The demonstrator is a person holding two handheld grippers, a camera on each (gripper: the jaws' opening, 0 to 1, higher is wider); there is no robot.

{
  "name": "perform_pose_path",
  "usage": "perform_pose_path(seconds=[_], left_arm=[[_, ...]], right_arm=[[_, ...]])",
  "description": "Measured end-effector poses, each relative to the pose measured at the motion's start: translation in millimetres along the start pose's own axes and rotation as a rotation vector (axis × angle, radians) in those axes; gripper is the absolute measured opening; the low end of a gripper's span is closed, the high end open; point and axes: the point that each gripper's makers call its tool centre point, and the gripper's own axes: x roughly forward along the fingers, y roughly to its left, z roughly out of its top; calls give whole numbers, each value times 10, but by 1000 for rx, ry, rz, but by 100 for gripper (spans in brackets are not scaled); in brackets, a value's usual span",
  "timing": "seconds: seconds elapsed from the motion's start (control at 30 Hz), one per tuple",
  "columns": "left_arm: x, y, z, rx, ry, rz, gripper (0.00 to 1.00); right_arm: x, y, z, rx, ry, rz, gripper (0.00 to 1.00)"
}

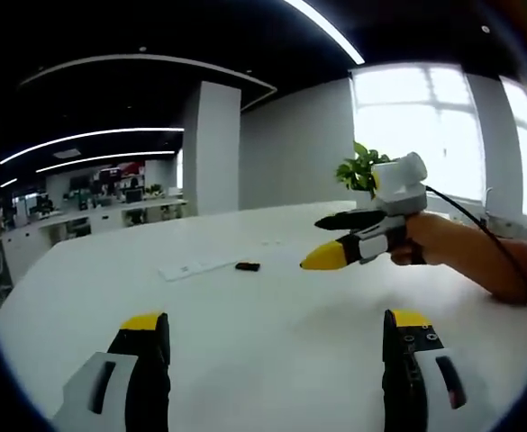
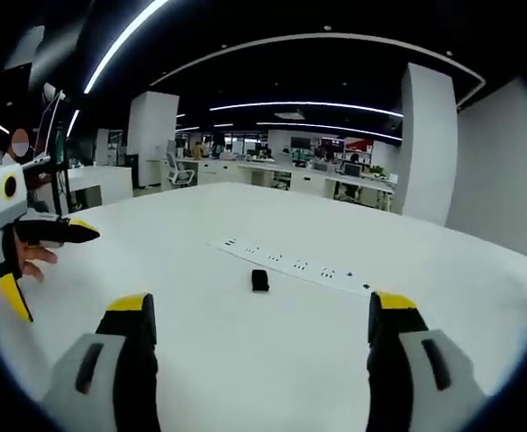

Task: Snap the two parts of the plastic buckle together until the buckle closes and remains connected.

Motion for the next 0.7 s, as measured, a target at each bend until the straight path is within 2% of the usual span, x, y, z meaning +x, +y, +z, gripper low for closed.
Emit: perform_pose_path(seconds=[0.2,0.37,0.7], left_arm=[[-7,-44,-1,-6,-6,-8,100],[-13,-37,-7,1,-9,1,100],[-18,-42,-28,-6,-2,-8,100]], right_arm=[[-129,-25,-75,-11,17,-7,100],[-208,-133,-142,-9,22,-20,100],[-484,-82,-155,-25,7,-19,99]])
